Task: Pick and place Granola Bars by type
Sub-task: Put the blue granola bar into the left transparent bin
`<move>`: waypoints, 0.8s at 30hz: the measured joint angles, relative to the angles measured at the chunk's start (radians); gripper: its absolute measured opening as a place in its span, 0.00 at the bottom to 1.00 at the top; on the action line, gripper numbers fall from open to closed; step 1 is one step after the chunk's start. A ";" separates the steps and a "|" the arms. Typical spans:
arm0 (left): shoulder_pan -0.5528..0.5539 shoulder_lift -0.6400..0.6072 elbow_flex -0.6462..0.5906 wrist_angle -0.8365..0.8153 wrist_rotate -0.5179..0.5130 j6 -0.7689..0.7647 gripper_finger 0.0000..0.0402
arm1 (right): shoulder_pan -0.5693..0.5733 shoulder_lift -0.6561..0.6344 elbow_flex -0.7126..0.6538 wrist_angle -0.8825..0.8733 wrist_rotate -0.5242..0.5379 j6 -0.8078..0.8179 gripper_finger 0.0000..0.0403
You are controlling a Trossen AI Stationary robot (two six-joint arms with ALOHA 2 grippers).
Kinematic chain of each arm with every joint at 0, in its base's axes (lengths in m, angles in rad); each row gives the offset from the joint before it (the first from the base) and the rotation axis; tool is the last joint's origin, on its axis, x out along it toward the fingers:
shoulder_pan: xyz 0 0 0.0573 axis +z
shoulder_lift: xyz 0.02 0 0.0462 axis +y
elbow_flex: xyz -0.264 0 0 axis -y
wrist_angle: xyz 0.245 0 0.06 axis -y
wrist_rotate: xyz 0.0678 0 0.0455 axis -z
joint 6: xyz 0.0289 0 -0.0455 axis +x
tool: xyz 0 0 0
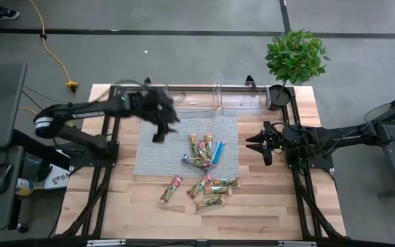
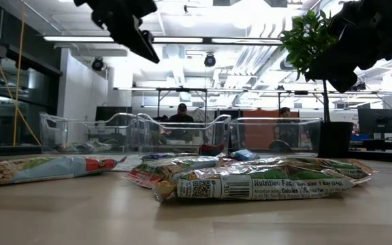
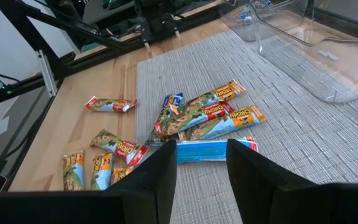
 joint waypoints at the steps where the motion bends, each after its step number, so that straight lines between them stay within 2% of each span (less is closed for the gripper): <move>1: -0.047 0.017 -0.001 -0.003 -0.037 0.013 0.49 | 0.000 0.000 0.000 -0.001 0.001 0.000 0.31; 5: -0.200 0.103 0.000 0.009 -0.154 0.018 0.49 | 0.000 0.000 0.000 -0.003 0.001 0.002 0.31; 11: -0.326 0.276 -0.001 0.060 -0.176 0.023 0.49 | 0.000 0.000 0.000 -0.003 -0.004 0.010 0.31; 17: -0.366 0.412 -0.001 0.136 -0.196 0.039 0.49 | 0.000 0.001 0.000 -0.003 -0.013 0.006 0.31; 24: -0.365 0.487 -0.001 0.220 -0.207 0.040 0.49 | 0.000 0.000 0.000 -0.006 -0.032 0.005 0.31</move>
